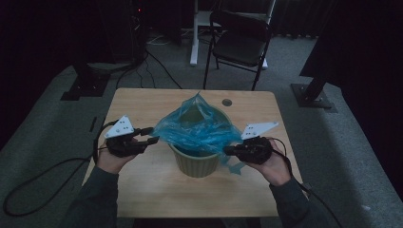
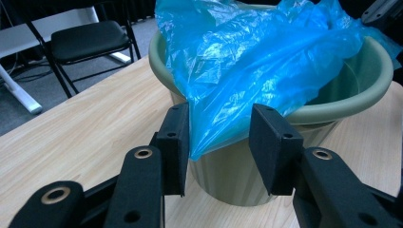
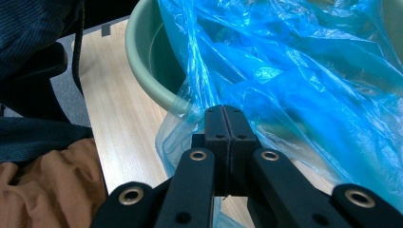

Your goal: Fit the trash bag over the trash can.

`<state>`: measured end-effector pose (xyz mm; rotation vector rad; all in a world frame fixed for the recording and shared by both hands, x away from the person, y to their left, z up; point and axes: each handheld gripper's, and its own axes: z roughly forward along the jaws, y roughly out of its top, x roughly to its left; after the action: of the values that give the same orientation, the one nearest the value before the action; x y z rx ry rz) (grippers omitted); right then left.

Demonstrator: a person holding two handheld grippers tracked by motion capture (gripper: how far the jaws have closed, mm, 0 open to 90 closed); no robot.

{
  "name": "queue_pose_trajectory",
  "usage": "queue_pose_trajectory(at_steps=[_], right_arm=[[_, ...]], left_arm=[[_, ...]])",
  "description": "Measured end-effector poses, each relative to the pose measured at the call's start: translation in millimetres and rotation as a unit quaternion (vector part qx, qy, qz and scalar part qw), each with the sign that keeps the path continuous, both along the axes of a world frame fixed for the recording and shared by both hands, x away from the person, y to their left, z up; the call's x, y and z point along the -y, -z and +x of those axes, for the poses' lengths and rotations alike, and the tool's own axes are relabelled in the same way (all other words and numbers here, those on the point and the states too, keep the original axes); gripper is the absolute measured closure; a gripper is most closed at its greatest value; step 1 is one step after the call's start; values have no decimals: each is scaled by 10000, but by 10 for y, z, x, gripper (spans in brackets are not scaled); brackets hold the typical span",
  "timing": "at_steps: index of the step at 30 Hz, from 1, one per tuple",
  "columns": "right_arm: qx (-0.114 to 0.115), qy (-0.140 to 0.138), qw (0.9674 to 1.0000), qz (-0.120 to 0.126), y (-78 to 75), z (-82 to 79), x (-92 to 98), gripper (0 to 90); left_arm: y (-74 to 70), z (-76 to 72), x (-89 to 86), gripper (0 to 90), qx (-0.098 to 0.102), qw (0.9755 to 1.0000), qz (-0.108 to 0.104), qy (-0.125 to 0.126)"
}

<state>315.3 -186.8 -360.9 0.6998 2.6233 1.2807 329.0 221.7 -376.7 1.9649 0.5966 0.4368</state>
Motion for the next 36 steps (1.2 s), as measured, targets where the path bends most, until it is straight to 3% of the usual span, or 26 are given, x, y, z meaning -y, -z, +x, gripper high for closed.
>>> queue_pose_trajectory(at_steps=[8,22,36], right_arm=[[3,-12,10000,0,1,0,-4,900],[-4,-52,10000,11,4,-1,-9,900],[-17,-59,10000,22,7,-3,-5,899]], left_arm=[[-59,18,-55,579,14,9999,-138,-37],[-190,87,343,560,293,9992,164,198],[-312,155,303,564,357,9993,-37,110]])
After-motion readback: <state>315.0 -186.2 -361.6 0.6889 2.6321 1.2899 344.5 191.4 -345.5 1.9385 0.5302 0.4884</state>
